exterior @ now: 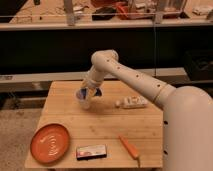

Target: Place the white sponge in the ceramic cup

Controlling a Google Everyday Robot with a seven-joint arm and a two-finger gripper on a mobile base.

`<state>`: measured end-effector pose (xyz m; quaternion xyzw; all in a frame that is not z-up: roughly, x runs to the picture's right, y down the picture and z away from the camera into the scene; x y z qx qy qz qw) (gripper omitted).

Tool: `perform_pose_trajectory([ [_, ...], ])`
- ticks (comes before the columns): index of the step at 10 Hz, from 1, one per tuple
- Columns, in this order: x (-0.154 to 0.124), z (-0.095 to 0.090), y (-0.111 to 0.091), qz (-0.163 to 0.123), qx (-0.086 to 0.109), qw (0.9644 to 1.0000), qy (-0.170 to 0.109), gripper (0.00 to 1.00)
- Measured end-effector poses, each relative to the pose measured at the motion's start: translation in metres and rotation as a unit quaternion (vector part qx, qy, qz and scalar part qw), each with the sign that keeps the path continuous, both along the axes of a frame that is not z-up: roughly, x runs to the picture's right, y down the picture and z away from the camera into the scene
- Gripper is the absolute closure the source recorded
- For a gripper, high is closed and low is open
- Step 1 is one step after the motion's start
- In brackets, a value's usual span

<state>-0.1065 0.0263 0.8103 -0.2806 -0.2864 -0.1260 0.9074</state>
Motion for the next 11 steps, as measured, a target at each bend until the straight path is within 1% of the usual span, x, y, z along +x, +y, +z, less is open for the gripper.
perform_pose_trajectory([
  [4, 0.0005, 0.0, 0.0001, -0.002, -0.001, 1.0, -0.002, 0.85],
  [6, 0.0003, -0.0002, 0.0003, -0.003, -0.001, 1.0, -0.003, 0.79],
  [7, 0.0005, -0.0002, 0.0004, -0.003, -0.002, 1.0, -0.003, 0.81],
  [11, 0.0006, -0.0006, 0.0005, -0.005, -0.002, 1.0, -0.005, 0.81],
])
